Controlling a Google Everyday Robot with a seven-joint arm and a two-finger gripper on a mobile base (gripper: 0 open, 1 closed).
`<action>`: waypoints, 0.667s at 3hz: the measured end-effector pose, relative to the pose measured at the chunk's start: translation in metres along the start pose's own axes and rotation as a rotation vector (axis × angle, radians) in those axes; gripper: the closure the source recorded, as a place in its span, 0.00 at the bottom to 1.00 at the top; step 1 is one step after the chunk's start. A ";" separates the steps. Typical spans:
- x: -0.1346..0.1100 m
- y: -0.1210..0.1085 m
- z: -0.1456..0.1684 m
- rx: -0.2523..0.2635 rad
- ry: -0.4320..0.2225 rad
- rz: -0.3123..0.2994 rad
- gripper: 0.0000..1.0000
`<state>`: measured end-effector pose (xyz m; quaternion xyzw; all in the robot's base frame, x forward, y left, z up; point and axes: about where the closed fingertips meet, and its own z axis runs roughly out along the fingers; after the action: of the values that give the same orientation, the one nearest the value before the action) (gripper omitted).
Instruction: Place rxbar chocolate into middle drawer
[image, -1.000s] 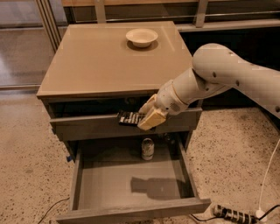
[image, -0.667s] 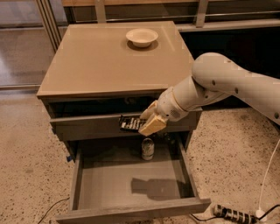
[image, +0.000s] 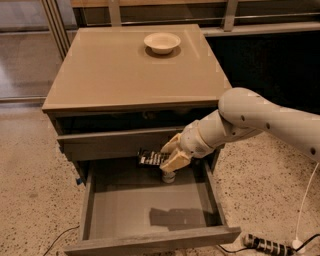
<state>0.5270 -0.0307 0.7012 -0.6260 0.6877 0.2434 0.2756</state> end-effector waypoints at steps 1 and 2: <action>0.009 0.003 0.013 -0.007 0.005 0.014 1.00; 0.022 0.009 0.035 -0.017 0.002 0.030 1.00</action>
Offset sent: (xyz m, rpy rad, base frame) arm -0.0129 0.0122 -0.0723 0.0074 0.0542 -0.0236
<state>0.5195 -0.0226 0.6605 -0.6182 0.6951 0.2528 0.2659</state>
